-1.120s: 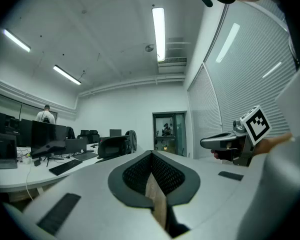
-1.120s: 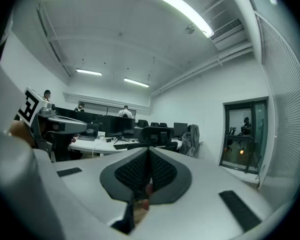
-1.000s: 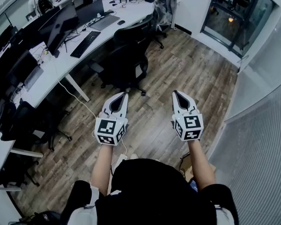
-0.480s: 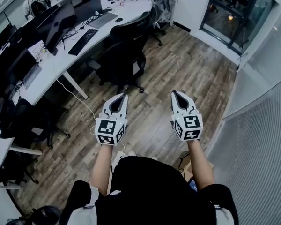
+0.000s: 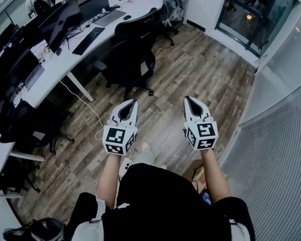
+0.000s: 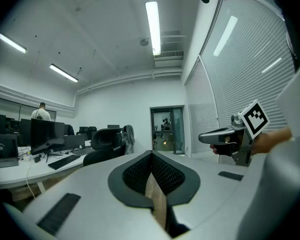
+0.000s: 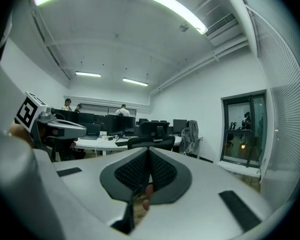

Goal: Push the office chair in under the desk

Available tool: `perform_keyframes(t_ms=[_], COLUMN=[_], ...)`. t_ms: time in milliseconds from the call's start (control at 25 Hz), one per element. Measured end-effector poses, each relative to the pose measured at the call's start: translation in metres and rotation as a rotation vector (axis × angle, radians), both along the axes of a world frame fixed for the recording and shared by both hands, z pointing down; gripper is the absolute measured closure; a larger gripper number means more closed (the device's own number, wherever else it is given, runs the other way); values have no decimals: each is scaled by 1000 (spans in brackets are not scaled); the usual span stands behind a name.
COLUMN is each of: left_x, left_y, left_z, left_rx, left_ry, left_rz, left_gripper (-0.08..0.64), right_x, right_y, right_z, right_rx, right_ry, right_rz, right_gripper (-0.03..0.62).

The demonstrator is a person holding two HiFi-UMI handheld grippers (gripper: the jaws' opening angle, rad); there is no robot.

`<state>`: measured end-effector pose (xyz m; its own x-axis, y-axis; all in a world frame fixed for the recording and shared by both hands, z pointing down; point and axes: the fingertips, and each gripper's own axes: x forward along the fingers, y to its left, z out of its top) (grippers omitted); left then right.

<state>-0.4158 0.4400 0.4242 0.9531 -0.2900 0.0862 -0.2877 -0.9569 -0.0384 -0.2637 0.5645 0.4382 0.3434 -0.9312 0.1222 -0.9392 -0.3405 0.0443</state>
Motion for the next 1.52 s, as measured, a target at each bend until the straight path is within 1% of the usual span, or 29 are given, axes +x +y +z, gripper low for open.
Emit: perform_keyframes(t_ms=[280, 480, 840, 1040, 1240, 1520], left_x=[23, 47, 101, 130, 147, 171], left_y=[-19, -47, -127, -170, -217, -271], left_z=[6, 5, -1, -5, -15, -14], left_rx=[8, 12, 8, 9, 14, 13], left_ry=[-9, -1, 6, 7, 14, 14], left_rz=[-8, -13, -44, -44, -44, -43], left_gripper=[545, 546, 545, 545, 545, 545], right_x=[22, 46, 101, 128, 145, 167], right_y=[-19, -49, -132, -178, -228, -285], right_z=[9, 9, 1, -2, -13, -11], right_rx=[-14, -26, -29, -29, -30, -32], right_ry=[2, 12, 19, 17, 27, 27], right_rz=[-18, -23, -53, -62, -69, -79], right_gripper=[568, 568, 568, 568, 568, 568])
